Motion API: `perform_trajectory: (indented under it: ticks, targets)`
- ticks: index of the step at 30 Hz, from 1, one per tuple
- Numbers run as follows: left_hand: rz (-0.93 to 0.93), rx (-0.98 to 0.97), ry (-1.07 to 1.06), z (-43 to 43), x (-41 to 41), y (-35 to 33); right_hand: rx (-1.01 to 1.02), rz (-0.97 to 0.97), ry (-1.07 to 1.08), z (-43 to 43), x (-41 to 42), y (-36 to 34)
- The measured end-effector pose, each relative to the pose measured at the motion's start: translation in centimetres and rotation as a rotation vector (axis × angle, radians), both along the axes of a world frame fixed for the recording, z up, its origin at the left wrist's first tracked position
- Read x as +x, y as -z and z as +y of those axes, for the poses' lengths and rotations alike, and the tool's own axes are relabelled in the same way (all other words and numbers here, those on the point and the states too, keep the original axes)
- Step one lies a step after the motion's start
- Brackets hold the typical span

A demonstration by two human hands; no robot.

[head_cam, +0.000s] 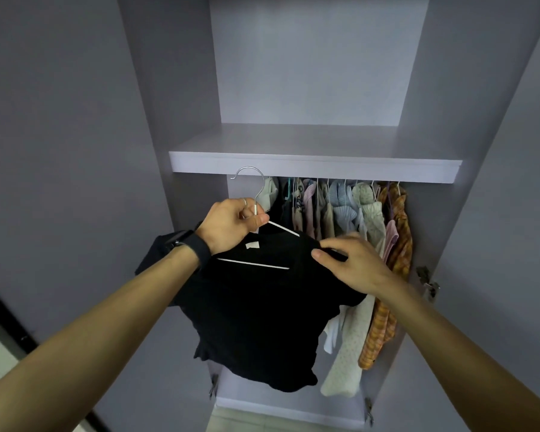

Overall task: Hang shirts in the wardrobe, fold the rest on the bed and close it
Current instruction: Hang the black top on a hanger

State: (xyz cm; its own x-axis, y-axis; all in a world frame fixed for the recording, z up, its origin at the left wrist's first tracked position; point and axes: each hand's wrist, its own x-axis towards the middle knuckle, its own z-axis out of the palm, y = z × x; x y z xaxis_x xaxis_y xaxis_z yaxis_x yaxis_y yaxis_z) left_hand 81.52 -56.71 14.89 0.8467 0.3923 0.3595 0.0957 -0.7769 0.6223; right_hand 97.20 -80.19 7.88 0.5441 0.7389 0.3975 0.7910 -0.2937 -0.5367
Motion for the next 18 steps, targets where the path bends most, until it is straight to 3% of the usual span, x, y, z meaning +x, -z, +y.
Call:
perform_trajectory:
  ticks: [2, 12, 18]
  targets:
    - [0.020, 0.018, 0.003, 0.0, 0.2, 0.5, -0.040, -0.212, 0.001, 0.3, -0.3, 0.3]
    - [0.014, 0.037, -0.004, 1.5, 0.0, 2.8, -0.267, 0.095, -0.145, 1.1, -3.0, 0.9]
    - [0.105, 0.094, -0.103, 3.4, -0.5, 3.4, -0.396, -0.007, -0.059, 3.7, -4.3, 0.1]
